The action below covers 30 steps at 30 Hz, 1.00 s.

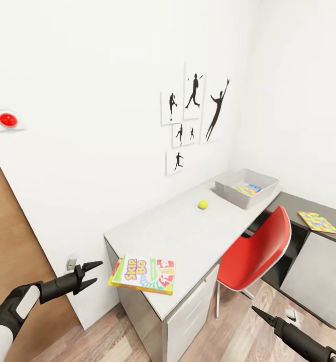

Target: Put all the toys in the child's room - the three board games (two on the bed and one on the table), the two jigsaw puzzles on the table, and the tennis ball on the table - inside the toy box on the table in the child's room.

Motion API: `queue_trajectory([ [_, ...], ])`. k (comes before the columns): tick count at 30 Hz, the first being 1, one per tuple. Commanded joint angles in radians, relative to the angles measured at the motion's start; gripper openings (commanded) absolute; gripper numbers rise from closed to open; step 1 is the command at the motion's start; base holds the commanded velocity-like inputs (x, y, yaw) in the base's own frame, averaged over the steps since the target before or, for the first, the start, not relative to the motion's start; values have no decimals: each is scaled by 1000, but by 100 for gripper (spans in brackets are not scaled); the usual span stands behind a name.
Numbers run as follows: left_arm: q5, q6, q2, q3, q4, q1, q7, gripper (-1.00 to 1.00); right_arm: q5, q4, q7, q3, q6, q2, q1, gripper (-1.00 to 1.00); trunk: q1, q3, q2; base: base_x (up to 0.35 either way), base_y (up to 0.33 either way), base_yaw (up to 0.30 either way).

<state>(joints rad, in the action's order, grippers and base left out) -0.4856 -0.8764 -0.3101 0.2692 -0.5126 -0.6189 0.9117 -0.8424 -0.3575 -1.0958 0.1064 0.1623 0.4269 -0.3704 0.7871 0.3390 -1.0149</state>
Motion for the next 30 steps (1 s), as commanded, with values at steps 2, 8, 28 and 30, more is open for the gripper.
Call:
queue_trajectory([
  [2,1,-4,0,2,0,-1,3,100,-11,1,-2,6,9,1,-1,100,8,8,-15,0,0,0],
  [8,1,-3,0,2,0,-1,3,100,-12,1,-2,6,9,1,-1,100,31,26,-57,0,0,0],
  [28,-1,-4,0,3,23,-1,6,100,-12,2,-2,5,8,1,-1,100,108,89,-197,0,0,0],
  [30,-2,-3,0,4,35,-1,8,100,-12,2,-2,6,8,1,-1,100,115,95,-211,0,0,0],
])
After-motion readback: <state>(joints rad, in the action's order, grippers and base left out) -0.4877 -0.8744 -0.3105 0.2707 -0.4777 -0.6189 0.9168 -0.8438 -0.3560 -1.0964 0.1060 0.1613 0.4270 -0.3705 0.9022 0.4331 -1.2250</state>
